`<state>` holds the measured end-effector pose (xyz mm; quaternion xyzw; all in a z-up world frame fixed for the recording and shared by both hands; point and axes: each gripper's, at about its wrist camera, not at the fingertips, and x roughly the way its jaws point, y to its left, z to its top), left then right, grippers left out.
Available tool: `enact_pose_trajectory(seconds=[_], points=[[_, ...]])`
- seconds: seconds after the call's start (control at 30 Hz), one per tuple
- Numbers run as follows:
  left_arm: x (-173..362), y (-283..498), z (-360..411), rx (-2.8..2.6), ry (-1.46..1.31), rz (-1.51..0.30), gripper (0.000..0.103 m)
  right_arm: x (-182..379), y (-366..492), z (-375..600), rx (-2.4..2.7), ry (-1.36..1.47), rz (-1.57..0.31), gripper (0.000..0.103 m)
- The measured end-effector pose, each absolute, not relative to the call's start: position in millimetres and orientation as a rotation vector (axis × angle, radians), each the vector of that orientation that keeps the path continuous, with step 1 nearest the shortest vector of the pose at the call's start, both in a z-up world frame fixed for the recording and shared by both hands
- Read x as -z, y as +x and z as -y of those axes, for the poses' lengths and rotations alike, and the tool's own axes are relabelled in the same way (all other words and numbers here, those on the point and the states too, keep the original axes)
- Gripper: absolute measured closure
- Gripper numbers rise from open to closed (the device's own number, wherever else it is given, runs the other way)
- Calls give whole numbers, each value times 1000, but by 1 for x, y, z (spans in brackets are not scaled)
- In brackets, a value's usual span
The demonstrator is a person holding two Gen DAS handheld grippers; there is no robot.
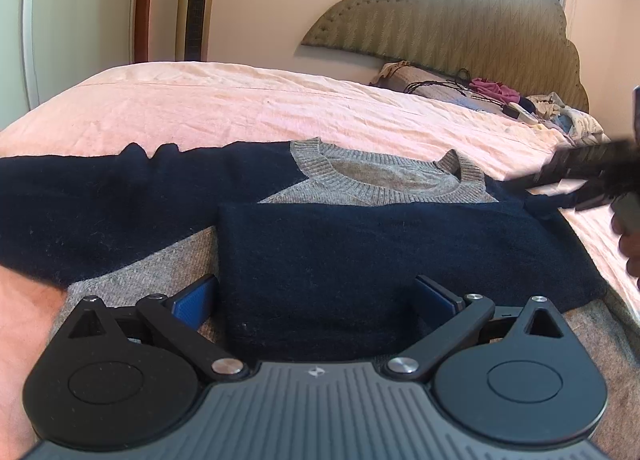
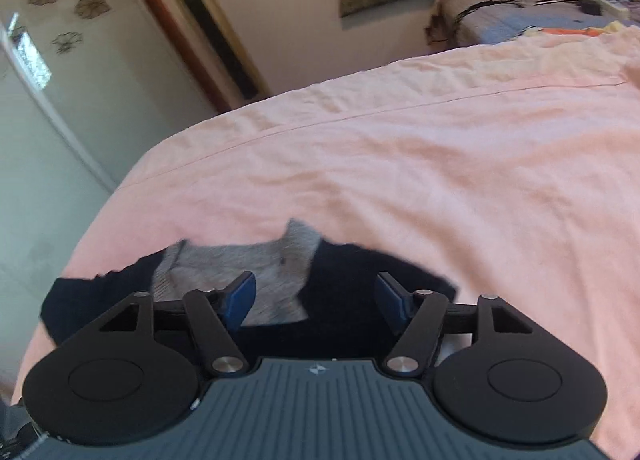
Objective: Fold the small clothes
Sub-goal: 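Lay the navy sleeve flat over the chest and open the right tool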
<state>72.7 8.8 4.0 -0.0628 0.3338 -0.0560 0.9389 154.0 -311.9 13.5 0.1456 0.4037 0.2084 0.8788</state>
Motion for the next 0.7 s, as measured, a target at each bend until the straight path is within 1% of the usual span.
enact_pose_trajectory(seconds=[0.03, 0.07, 0.1, 0.13, 0.2, 0.23, 0.27, 0.33, 0.37, 0.4, 0.43, 0.53, 0.63, 0.7], points=[[-4, 73, -9, 114, -126, -683, 0, -3, 158, 303, -404, 240, -892, 31], [-4, 73, -8, 113, -123, -683, 0, 0, 152, 299, -383, 169, -831, 33], [-4, 73, -8, 112, -120, -684, 0, -1, 151, 293, -327, 108, -828, 33], [-4, 73, -8, 111, -119, -684, 0, -4, 146, 289, -259, 64, -826, 39], [-4, 73, -7, 111, -119, -684, 0, -15, 128, 278, -230, 64, -804, 38], [-4, 73, -7, 110, -117, -685, 0, -19, 116, 274, -285, 79, -776, 35], [-4, 73, -7, 110, -115, -685, 0, -20, 103, 271, -328, 93, -759, 24], [-4, 73, -7, 109, -110, -687, 0, -6, 86, 266, -355, 72, -785, 10], [-4, 73, -7, 108, -106, -688, 0, 7, 83, 269, -345, 52, -805, 8], [-4, 73, -6, 108, -101, -690, 0, 14, 73, 273, -349, 9, -700, 9], [-5, 73, -7, 105, -96, -693, 0, 23, 71, 276, -318, -19, -670, 3], [-17, 60, -21, 33, -96, -644, 0, 20, 68, 287, -303, 54, -648, 2], [-35, 31, -79, -50, -255, -488, 0, 22, 69, 280, -307, 8, -652, 0], [-38, 24, -144, -166, -445, -461, 0, 22, 68, 278, -303, 6, -651, 0]])
